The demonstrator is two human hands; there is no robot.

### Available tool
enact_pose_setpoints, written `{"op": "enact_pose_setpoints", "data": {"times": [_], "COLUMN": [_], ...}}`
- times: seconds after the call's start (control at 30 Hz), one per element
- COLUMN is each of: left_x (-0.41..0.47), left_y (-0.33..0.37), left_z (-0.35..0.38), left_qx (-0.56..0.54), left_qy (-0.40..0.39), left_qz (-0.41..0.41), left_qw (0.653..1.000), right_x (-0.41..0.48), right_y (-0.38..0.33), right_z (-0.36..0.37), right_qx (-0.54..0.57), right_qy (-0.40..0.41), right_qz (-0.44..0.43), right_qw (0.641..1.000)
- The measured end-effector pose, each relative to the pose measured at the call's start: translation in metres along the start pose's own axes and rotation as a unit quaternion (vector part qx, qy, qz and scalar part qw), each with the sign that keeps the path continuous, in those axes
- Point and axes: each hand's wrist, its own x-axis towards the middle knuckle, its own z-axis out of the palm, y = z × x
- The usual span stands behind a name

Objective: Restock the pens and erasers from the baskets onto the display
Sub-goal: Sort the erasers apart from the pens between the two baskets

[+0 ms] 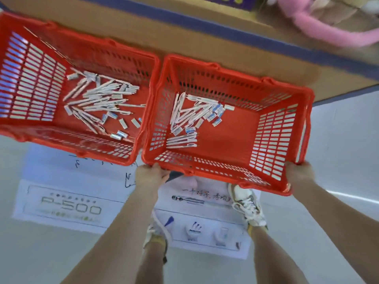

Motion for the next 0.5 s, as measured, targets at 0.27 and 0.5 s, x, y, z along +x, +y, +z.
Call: {"op": "enact_pose_setpoints", "data": {"times": [0.27, 0.5], "left_x": [-0.004, 0.009], "left_y": [0.045, 0.076], "left_z": [-0.04, -0.044], "left_qx": [0.475, 0.525], "left_qy": [0.039, -0.031], "left_qz": [0.384, 0.459], "left_qw": [0.79, 0.715], "right_x": [-0.075, -0.127], "right_y": [-0.049, -0.07], "right_z": [0.011, 0.089], "right_qx": [-0.041, -0.036], "right_qy": [0.017, -0.118], "right_qz": [-0.156, -0.262], "right_qw": [0.987, 0.957]}}
